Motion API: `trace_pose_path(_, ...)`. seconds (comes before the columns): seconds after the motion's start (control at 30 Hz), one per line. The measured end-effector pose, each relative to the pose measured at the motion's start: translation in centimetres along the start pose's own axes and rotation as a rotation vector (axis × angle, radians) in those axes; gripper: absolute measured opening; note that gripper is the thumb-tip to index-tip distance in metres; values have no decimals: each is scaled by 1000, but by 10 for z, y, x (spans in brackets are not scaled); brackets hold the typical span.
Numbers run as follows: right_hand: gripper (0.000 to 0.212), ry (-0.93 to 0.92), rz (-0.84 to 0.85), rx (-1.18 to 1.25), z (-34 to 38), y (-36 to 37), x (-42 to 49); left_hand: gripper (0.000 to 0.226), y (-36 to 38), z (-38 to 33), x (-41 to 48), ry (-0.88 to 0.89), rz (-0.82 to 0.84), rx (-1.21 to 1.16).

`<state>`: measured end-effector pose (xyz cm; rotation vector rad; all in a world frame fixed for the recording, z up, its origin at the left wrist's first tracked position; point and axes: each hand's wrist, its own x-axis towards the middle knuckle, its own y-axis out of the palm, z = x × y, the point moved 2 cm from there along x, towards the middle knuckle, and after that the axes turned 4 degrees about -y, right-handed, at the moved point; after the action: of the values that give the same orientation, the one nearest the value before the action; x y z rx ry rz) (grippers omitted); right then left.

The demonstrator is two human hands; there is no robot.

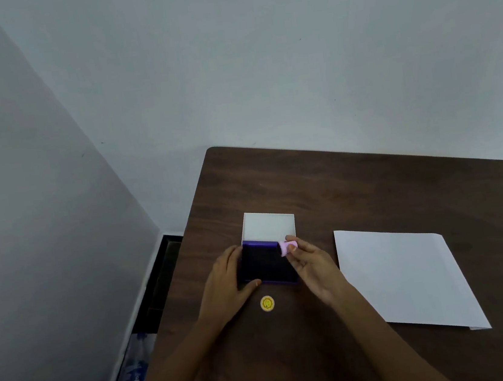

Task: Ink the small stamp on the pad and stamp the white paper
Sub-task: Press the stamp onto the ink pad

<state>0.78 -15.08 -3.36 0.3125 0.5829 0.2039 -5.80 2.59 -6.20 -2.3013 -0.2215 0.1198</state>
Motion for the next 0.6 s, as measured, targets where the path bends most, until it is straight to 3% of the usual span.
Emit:
trace_pose_path(0.07, 15, -147, -71, -444, 0, 5, 1, 84, 3, 4, 4, 31, 29, -6)
trace_pose_path(0.23, 16, -528, -35, -921, -1, 41, 12, 91, 16, 16, 11, 55, 57, 58)
trace_pose_path(0.6, 20, -629, 60, -1199, -22, 63, 27, 86, 26, 25, 15, 124, 61, 199)
